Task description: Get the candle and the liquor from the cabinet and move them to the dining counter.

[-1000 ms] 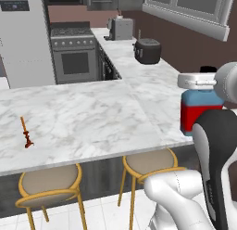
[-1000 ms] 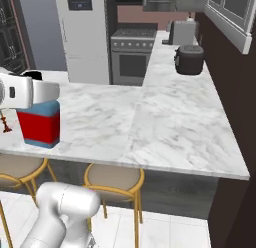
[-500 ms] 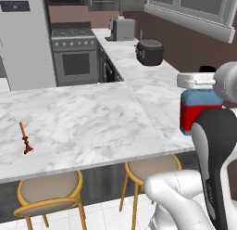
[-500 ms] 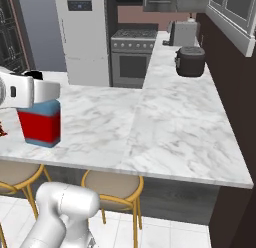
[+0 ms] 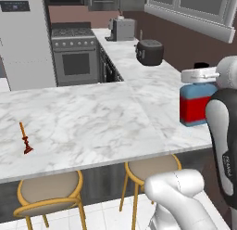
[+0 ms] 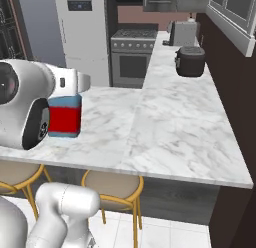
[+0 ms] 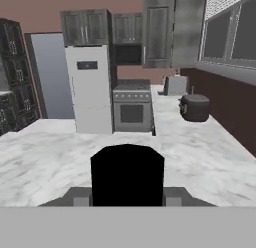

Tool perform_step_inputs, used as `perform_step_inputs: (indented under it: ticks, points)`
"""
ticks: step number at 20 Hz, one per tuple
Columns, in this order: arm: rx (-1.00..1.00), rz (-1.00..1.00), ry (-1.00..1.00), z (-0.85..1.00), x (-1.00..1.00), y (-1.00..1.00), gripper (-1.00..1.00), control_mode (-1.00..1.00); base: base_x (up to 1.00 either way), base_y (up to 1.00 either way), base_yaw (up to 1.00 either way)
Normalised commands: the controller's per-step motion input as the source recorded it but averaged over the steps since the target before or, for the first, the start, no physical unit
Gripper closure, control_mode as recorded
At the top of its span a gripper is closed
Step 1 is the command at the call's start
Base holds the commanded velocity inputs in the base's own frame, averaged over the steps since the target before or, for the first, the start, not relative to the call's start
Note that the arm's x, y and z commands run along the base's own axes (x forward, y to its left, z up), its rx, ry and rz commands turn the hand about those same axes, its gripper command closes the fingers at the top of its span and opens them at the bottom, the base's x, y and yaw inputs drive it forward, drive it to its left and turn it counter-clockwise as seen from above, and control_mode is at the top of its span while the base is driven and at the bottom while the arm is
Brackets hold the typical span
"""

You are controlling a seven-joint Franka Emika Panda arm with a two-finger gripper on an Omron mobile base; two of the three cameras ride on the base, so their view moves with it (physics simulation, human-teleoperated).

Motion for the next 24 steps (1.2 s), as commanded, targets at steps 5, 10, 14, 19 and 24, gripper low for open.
perform_step_inputs:
  ticks: [5,10,14,19,24]
  points:
    - [0.0,0.55,0.0,-0.43,0.85,-0.11,1.0,-1.0,0.0,0.0,0.0]
    - [0.0,0.52,0.0,-0.27,0.7,0.0,1.0,-1.0,0.0,0.0,0.0]
    - [0.02,0.44,0.01,-0.08,0.51,0.0,1.0,-1.0,0.0,0.0,0.0]
    - [0.0,0.36,0.02,-0.19,0.5,0.02,1.0,-1.0,0.0,0.0,0.0]
    - [0.0,0.24,0.06,-0.19,0.38,0.0,1.0,-1.0,0.0,0.0,0.0]
